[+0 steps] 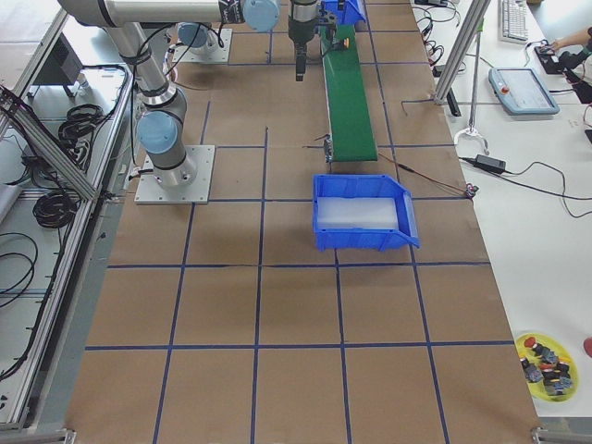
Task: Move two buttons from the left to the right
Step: 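Release the yellow button and return the left gripper to the bin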
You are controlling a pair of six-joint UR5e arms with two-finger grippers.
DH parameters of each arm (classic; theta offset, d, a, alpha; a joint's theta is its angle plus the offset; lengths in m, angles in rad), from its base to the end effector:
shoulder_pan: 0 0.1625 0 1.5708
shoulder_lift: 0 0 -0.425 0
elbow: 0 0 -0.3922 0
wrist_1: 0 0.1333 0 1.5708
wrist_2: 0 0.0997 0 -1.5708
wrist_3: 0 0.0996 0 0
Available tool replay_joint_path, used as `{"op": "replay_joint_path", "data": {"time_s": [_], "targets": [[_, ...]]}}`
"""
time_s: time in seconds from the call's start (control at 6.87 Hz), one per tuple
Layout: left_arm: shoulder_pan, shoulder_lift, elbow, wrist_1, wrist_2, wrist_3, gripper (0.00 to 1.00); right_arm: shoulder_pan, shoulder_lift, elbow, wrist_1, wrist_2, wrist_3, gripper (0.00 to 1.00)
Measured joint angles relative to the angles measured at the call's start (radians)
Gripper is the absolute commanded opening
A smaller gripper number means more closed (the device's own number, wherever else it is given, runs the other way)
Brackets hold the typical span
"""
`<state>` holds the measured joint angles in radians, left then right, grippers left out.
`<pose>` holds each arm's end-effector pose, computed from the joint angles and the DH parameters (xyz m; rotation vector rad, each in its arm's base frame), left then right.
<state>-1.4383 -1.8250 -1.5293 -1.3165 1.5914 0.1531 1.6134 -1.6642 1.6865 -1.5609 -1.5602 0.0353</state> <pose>-0.0516 -0.6061 0.3957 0.0314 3.1146 -0.0595 0.1534 -0.4428 0.4741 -0.0112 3.1318 0.0510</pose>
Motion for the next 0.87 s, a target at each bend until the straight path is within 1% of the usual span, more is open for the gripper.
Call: {"op": "replay_joint_path", "data": {"time_s": [0.29,0.73,0.87], "targets": [[0.113,-0.001,0.003,-0.003,0.002,0.129,1.00,0.000,0.000,0.001,-0.002,0.000,0.000,1.00],[0.343,-0.021,-0.004,-0.001,0.001,0.413,0.99,0.000,0.000,-0.001,-0.012,0.000,0.000,1.00],[0.394,-0.033,-0.014,0.005,-0.004,0.469,0.99,-0.001,-0.001,-0.002,-0.013,0.000,-0.001,1.00]]}}
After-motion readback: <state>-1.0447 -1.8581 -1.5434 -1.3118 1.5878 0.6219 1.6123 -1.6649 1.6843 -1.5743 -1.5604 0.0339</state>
